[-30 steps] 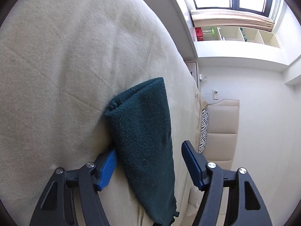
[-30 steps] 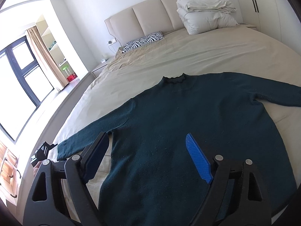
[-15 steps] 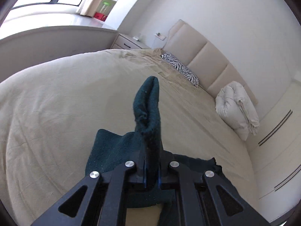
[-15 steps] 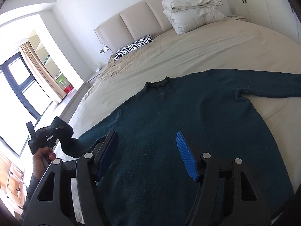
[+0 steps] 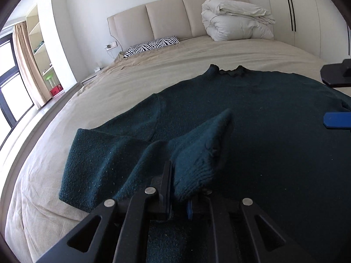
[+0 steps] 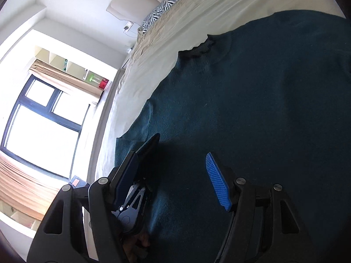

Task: Fold small clothes
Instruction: 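Fold the held sleeve across the sweater body with the left gripper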

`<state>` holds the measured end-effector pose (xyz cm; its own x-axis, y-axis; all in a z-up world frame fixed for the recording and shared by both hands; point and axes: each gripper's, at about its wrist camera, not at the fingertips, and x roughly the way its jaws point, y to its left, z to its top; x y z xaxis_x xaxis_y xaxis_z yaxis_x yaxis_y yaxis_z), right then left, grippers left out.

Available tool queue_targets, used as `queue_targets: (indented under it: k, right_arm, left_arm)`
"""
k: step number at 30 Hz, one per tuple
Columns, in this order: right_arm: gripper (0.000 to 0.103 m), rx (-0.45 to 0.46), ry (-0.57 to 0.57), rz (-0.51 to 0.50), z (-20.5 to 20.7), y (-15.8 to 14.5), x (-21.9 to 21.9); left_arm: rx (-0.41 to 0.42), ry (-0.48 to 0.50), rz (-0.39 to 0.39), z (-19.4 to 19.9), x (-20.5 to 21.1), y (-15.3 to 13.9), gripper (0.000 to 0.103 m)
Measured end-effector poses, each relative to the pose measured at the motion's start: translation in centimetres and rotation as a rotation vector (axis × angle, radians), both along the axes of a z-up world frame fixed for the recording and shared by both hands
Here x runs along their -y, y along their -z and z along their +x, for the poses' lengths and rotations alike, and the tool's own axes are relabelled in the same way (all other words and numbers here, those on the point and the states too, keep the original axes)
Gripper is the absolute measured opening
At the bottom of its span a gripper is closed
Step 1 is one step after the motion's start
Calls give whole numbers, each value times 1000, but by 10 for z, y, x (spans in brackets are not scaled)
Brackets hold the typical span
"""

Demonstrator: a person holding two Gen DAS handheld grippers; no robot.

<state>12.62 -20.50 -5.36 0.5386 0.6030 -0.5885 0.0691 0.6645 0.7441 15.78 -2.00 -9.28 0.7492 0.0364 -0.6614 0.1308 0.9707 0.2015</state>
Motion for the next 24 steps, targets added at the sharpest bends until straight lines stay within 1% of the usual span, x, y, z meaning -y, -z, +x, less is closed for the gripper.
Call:
queue_targets:
  k: [2,6,7,8,9,12,13,14,15,16,17,18,19,20,21,22,24]
  right_arm:
    - [63,-42,-58,73,26,15,-14]
    - [63,-94,-133,166,62,31,-45]
    - [63,-105,-152,171,69,34,-56]
    - [63,-119,-165,166,75,38,-62]
    - [63,-135,-175,151,82,42,-69]
    - [63,-161,-199,68,97,54,-87]
    - [61,-161,-208,43,101,56,-92]
    - [46,-156,-222,23,102,57,-98]
    - [38,-152,-236,2,102,59,-103]
    - [29,-149,-239,-20,97,61,-111]
    - [22,-148,-227,-36,99,63,-111]
    - [17,-140,-219,-47,100,64,-111]
    - [10,-128,-213,-66,99,64,-109]
    - [9,-112,-210,-83,97,60,-106]
    - [8,-88,-205,-101,94,53,-103]
    - [8,-63,-199,-121,93,44,-98]
    - [8,-12,-175,-171,92,25,-87]
  left_arm:
    - [-7,1,-4,-2,-1,4,14]
    - [5,-2,14,-6,1,2,14]
    - [7,-6,14,-7,0,2,15]
    - [9,-10,13,-6,4,0,18]
    - [10,-13,8,-4,4,-1,20]
    - [10,-18,-11,-4,0,-2,21]
    - [10,-19,-14,-5,0,-2,22]
    - [11,-20,-17,-5,-1,-2,23]
    - [13,-21,-22,-5,-2,-3,24]
    - [14,-24,-28,-4,-3,-3,28]
    - [18,-30,-37,-4,-6,-4,35]
    - [21,-35,-47,-4,-8,-5,38]
    - [21,-39,-58,-4,-10,-6,47]
    - [24,-44,-68,-5,-13,-8,56]
    - [32,-48,-84,-7,-16,-10,60]
    - [41,-44,-112,-9,-19,-14,62]
    - [47,-41,-195,-14,-31,-21,62]
